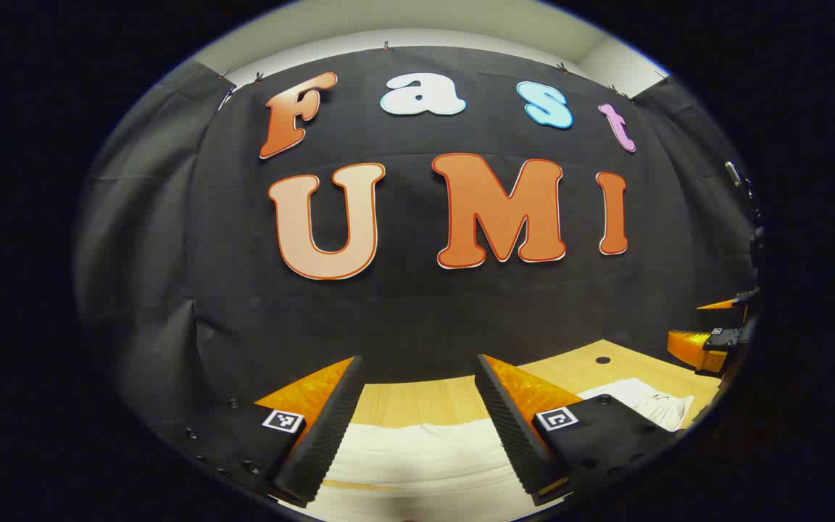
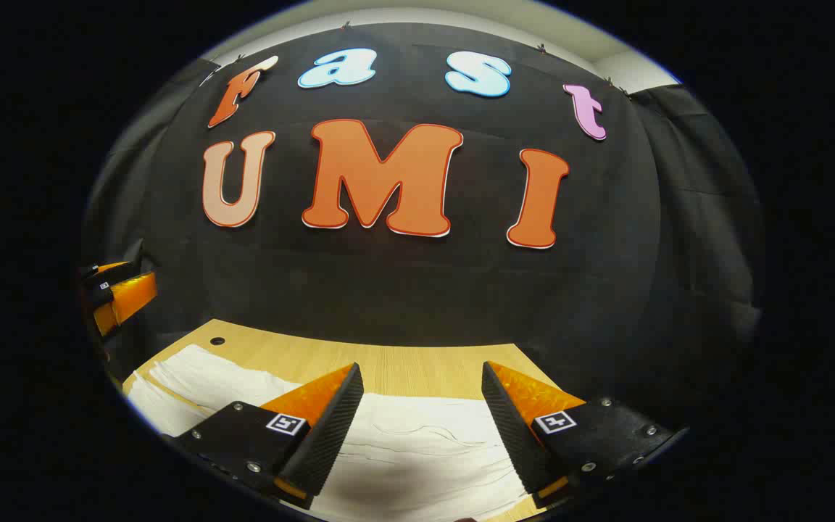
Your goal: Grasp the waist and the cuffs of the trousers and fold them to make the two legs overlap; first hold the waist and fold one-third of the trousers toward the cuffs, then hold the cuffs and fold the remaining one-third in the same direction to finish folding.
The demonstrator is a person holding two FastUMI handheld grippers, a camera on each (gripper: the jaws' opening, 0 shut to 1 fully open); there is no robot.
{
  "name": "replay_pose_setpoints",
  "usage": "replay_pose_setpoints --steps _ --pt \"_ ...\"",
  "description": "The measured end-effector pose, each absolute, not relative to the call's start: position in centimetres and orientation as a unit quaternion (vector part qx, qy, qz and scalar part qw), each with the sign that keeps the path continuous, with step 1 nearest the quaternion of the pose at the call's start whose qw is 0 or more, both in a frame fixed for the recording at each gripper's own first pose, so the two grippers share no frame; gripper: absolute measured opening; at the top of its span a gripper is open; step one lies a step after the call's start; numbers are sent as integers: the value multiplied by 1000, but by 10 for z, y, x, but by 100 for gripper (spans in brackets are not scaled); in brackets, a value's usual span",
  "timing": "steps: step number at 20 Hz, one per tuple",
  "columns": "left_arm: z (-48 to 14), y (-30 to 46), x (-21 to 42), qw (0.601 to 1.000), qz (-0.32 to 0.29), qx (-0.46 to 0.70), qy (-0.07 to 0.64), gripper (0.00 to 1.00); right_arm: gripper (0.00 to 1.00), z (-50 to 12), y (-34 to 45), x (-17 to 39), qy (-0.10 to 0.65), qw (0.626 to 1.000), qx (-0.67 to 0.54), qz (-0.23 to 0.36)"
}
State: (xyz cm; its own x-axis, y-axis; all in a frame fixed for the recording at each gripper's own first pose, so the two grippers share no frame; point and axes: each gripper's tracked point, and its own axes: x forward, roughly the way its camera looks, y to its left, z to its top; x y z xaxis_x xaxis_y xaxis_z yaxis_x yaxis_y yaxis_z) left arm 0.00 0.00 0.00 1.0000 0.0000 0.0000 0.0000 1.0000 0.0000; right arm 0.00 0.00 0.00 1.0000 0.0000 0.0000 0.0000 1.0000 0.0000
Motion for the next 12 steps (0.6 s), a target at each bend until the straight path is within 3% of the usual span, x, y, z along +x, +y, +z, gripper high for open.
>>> replay_pose_setpoints --steps 12 --pt "-12 39 7 999 42 -10 16 100 99 -9 -11 16 17 1000 3 -11"
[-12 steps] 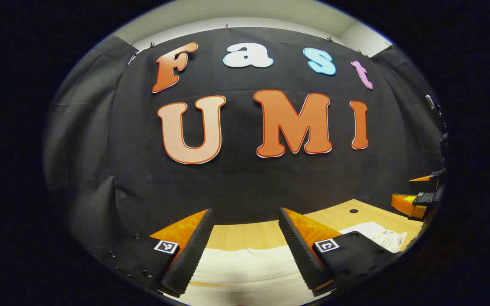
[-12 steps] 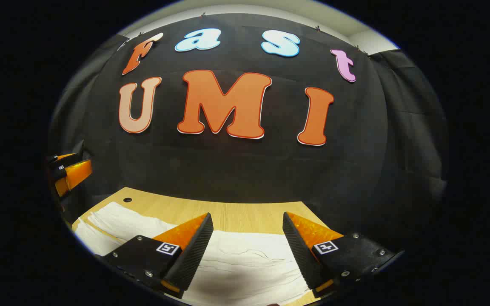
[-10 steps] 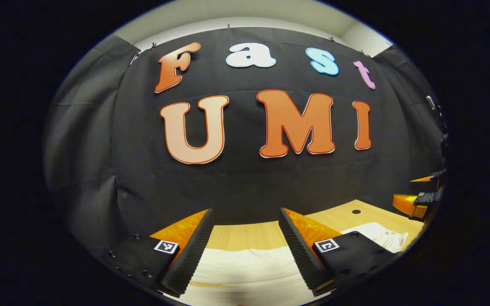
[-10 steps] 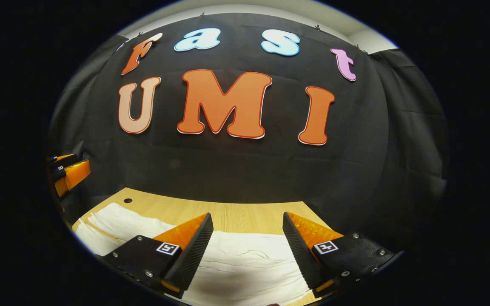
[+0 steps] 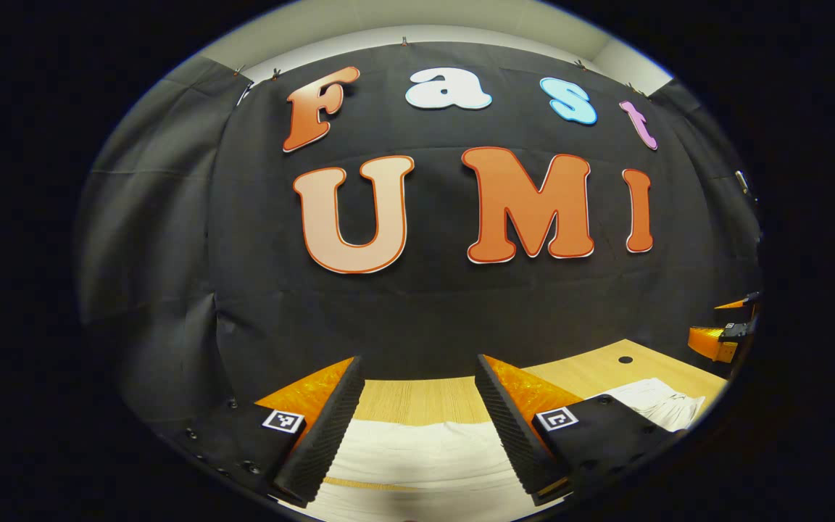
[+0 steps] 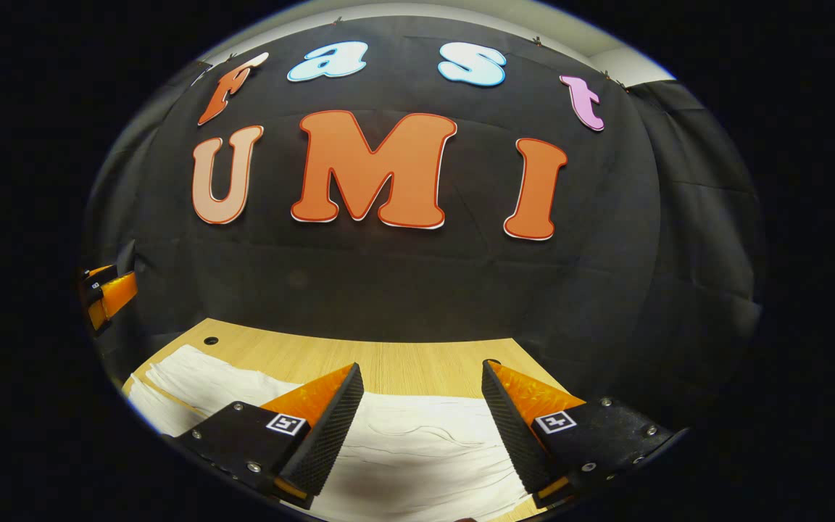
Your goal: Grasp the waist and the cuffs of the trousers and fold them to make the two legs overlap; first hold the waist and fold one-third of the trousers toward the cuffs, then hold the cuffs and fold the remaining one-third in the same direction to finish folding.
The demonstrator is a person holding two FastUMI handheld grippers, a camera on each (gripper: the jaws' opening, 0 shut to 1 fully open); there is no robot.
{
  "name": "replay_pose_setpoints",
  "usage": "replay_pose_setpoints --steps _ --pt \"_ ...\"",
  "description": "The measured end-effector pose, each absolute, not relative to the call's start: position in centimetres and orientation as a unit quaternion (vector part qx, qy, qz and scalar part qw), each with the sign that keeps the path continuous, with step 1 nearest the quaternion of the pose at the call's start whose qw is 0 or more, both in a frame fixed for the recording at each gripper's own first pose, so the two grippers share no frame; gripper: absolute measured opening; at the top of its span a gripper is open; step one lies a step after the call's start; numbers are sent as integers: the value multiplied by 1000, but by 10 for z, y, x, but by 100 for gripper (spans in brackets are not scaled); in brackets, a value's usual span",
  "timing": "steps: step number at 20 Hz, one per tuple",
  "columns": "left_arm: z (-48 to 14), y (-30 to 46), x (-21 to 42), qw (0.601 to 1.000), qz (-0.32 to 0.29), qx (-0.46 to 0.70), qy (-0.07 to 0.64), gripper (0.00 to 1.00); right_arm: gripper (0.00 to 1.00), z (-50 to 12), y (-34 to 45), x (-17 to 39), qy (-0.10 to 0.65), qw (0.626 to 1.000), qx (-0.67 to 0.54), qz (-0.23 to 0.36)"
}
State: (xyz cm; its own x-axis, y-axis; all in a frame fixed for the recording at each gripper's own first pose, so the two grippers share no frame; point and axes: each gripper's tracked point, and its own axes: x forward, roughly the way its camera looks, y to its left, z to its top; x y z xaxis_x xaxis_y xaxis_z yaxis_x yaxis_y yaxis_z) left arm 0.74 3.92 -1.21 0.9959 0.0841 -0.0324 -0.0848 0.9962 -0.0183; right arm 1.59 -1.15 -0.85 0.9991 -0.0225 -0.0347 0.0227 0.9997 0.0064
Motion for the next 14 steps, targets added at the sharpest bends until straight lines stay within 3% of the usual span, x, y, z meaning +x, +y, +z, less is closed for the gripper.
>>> replay_pose_setpoints --steps 7,14 --pt "-42 63 1 996 57 -36 64 100 99 -24 -29 15 45 999 1 -28" --pt "-126 88 -24 970 61 -109 207 100 99 -43 -63 5 84 995 4 -59"
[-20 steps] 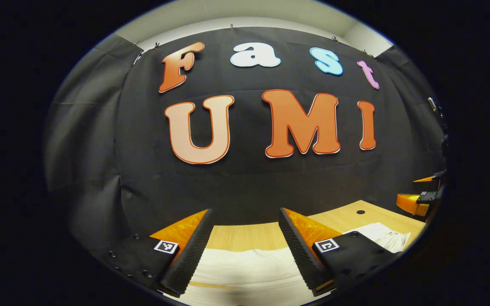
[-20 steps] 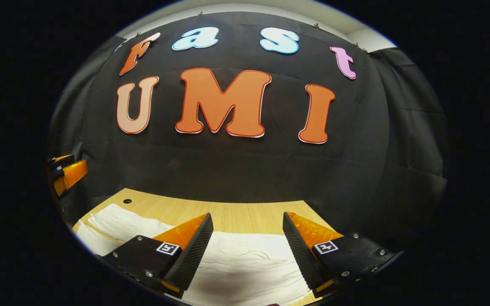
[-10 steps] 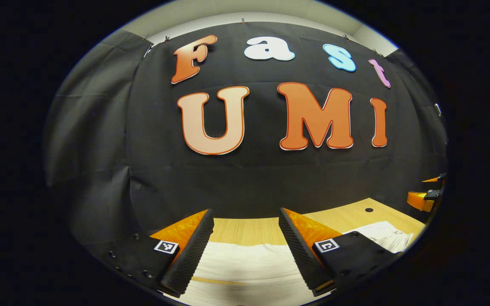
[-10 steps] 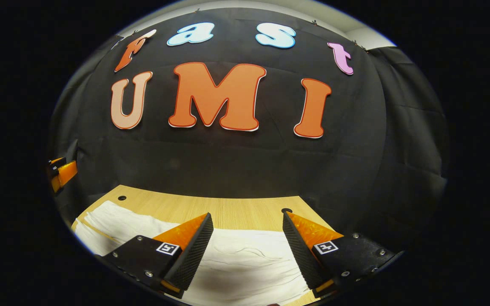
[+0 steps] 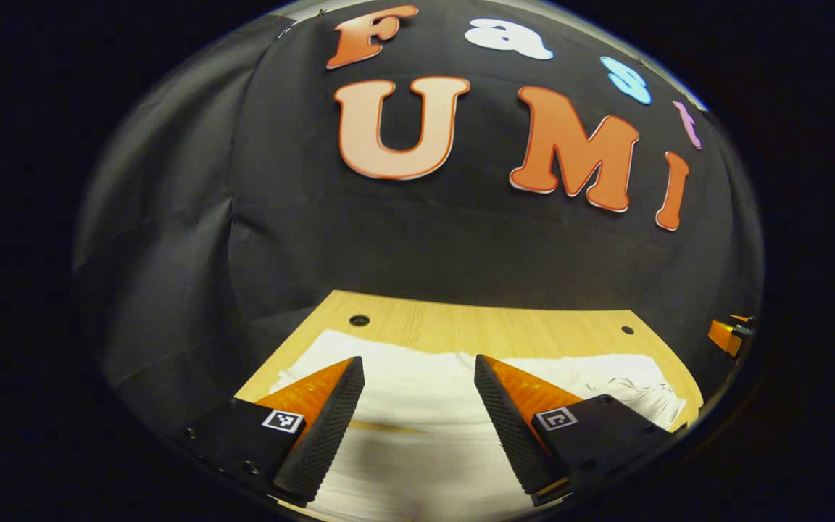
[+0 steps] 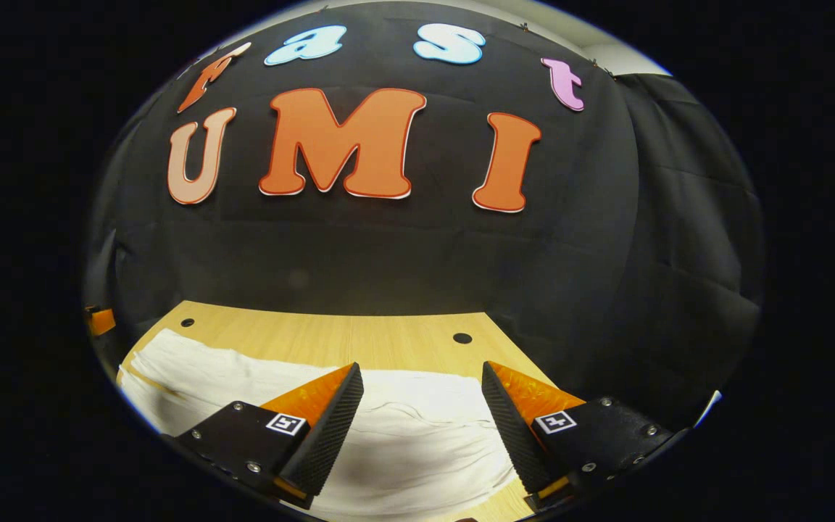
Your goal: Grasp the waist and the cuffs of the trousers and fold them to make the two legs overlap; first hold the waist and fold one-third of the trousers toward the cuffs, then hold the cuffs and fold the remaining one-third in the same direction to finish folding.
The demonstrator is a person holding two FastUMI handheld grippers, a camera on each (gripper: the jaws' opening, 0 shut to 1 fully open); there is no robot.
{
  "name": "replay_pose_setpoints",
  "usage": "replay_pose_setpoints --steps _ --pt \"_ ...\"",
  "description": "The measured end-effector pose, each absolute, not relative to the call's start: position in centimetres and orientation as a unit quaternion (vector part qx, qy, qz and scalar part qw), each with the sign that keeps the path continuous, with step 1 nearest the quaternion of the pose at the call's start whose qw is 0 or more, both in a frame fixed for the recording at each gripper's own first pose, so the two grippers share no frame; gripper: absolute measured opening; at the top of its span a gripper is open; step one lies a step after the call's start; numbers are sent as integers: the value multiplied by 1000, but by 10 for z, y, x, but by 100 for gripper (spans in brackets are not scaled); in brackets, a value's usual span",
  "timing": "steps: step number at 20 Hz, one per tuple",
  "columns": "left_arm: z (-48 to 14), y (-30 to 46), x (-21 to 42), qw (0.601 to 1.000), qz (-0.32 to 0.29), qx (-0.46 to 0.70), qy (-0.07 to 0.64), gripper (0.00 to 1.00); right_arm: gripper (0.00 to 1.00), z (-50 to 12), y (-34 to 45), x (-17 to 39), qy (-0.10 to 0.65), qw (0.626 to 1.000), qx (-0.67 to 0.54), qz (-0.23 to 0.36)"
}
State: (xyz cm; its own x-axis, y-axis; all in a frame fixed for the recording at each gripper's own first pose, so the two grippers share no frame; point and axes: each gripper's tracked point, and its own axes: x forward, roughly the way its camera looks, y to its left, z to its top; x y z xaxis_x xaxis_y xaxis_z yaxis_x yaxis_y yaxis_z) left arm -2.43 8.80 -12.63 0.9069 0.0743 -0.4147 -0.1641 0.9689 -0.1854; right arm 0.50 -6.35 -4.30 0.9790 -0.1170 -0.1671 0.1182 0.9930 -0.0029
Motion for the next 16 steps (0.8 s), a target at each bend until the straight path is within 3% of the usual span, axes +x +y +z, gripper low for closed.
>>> replay_pose_setpoints --steps 10,16 --pt "-271 149 -104 858 120 -269 420 99 99 -116 -118 -1 248 963 68 -79" --pt "-317 193 -163 785 176 -356 474 100 99 -154 -152 0 317 939 71 -109"
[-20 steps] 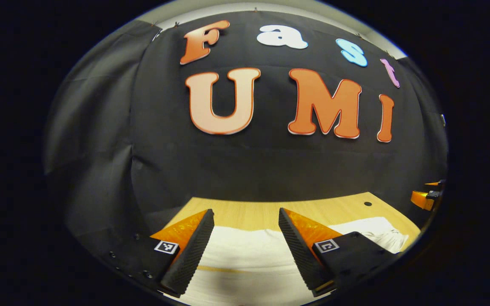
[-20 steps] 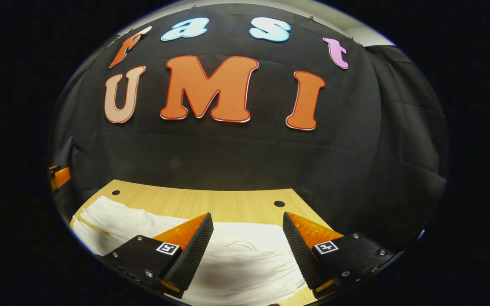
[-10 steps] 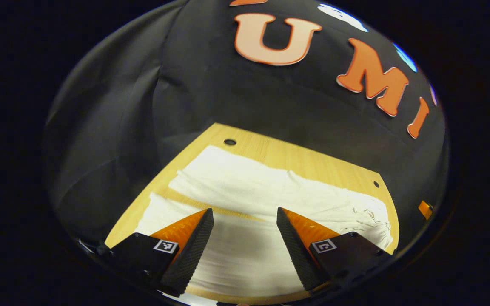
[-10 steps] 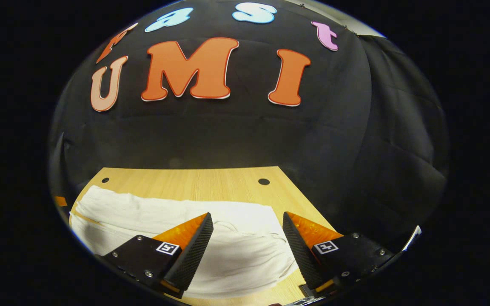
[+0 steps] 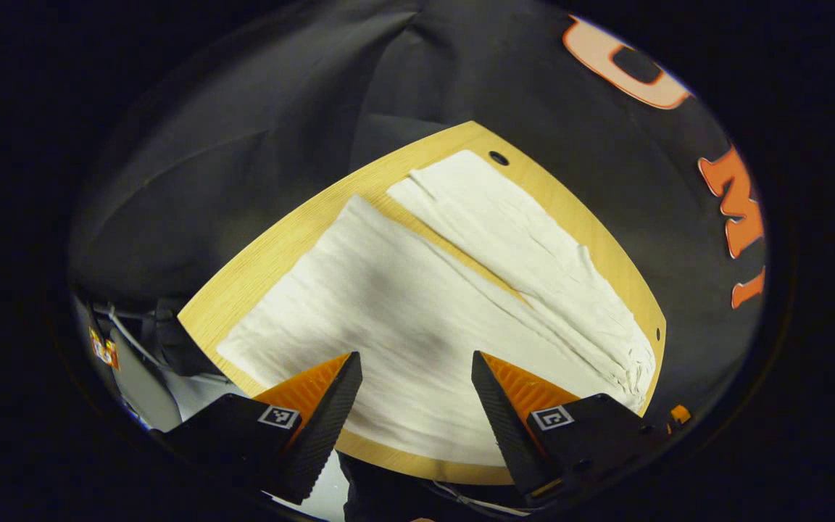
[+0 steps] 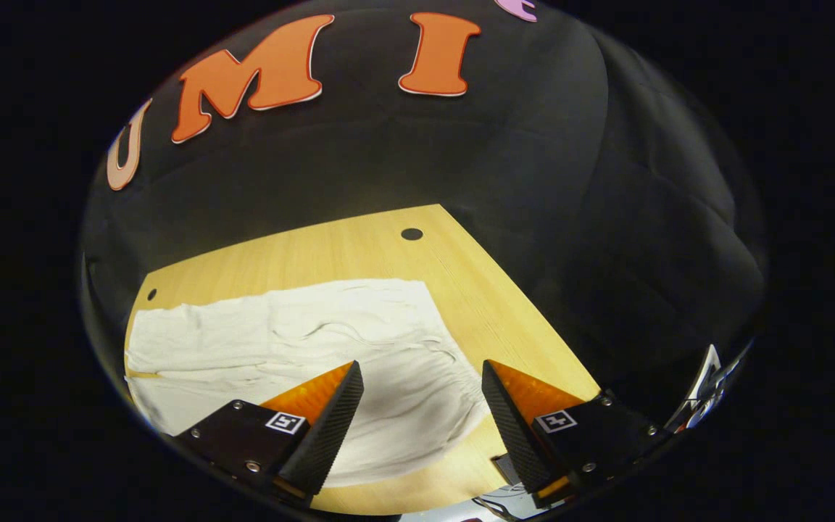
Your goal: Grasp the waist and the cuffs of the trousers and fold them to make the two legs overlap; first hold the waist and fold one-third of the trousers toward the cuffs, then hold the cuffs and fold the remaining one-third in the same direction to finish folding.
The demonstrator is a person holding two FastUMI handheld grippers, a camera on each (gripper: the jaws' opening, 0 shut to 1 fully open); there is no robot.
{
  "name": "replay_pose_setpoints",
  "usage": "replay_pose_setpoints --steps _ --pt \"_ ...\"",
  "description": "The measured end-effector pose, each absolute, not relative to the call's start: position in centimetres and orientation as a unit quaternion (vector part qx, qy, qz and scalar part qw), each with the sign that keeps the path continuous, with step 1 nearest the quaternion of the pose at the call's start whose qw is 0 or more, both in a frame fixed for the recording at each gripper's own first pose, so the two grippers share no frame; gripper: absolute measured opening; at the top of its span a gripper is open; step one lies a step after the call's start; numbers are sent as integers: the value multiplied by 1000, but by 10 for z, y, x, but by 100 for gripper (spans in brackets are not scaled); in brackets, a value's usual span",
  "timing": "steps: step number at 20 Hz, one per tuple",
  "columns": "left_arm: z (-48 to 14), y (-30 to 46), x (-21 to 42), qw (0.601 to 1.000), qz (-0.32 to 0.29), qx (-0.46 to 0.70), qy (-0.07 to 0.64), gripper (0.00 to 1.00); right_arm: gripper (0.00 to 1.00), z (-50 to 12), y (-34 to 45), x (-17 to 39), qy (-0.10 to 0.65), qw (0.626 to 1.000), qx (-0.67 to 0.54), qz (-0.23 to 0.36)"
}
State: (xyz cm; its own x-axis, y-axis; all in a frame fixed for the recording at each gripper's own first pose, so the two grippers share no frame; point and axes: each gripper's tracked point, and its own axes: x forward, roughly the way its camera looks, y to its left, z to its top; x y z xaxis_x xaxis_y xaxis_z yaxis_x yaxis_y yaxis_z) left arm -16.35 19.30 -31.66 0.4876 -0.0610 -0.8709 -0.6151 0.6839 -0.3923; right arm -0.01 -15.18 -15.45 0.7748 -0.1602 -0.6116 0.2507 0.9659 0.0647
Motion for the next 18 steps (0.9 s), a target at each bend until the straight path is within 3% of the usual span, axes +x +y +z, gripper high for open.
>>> replay_pose_setpoints --steps 7,14,18 --pt "-352 217 -224 692 246 -482 478 99 99 -200 -158 -4 377 903 160 -126" --pt "-370 244 -251 649 282 -540 456 99 98 -221 -165 -4 406 885 180 -143" --pt "-379 247 -238 646 286 -553 442 99 98 -226 -170 -7 410 878 192 -153"
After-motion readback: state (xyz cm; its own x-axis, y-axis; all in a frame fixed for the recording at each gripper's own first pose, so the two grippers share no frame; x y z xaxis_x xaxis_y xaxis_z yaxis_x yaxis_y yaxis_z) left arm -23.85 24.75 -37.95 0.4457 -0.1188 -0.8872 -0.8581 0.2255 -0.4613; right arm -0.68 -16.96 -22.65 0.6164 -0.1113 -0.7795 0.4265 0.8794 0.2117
